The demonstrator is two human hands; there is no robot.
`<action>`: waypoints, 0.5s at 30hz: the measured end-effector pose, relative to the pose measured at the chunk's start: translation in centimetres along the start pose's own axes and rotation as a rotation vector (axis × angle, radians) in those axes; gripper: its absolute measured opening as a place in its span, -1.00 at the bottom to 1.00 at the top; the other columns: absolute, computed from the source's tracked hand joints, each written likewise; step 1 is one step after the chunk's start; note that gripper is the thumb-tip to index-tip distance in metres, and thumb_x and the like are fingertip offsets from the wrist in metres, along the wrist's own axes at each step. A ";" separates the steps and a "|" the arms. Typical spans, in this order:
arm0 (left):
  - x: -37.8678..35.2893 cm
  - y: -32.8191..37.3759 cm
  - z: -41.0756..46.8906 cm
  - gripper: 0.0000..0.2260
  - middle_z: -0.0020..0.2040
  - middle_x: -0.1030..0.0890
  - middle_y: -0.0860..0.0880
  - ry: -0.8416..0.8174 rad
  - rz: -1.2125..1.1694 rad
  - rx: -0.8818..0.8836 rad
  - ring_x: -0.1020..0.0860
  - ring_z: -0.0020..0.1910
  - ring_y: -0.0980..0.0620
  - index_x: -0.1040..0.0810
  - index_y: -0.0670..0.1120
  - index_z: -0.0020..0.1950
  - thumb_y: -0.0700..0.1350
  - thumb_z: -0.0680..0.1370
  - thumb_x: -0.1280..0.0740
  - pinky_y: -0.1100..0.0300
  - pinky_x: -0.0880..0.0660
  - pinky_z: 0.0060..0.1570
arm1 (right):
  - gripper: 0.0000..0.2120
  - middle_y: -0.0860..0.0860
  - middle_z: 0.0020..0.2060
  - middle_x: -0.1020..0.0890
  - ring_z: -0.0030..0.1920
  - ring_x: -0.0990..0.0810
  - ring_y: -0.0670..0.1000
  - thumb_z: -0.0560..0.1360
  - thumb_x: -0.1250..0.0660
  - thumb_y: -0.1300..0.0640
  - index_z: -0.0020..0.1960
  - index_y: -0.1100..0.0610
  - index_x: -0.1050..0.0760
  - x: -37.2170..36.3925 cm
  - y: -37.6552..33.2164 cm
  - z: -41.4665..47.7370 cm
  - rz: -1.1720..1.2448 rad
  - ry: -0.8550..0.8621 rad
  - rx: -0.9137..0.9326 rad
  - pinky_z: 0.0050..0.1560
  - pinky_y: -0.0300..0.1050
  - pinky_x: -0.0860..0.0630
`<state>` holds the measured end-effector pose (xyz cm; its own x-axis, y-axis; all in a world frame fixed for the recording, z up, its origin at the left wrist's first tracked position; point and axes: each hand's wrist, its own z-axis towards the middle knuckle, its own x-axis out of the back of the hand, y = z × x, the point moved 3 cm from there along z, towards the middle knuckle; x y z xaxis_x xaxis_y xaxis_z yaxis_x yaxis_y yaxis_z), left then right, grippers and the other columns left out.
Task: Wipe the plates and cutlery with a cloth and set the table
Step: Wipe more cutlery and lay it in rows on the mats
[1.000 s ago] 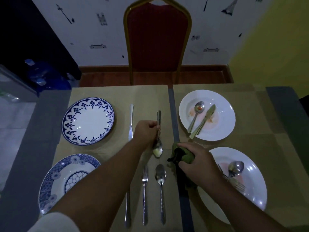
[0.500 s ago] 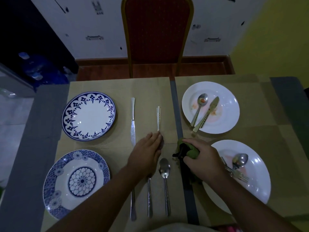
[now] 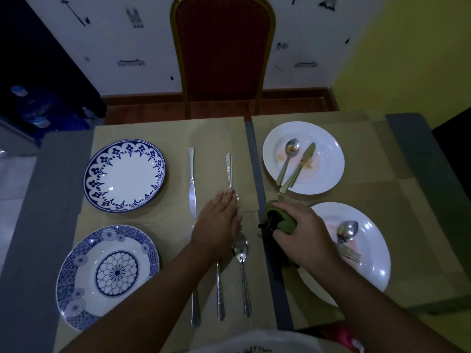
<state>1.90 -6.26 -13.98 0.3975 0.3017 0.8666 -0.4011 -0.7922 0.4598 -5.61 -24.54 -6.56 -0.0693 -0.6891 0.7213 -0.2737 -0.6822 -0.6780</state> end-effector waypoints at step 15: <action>-3.5 13.5 -4.2 -0.56 0.48 -0.44 -0.08 0.095 -0.043 -0.084 -0.39 0.47 -0.07 -0.42 -0.11 0.50 -0.04 0.62 -0.27 0.12 -0.19 0.47 | -0.45 -0.18 0.10 -0.55 0.11 -0.43 -0.28 0.30 -0.45 0.32 0.26 0.03 -0.57 10.2 8.6 -5.1 0.080 0.069 0.032 0.11 -0.60 -0.24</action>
<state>-8.41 -15.83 -10.01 0.3376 0.3859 0.8585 -0.4546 -0.7318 0.5077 -13.60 -36.20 -4.30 -0.1558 -0.7238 0.6722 -0.2340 -0.6341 -0.7370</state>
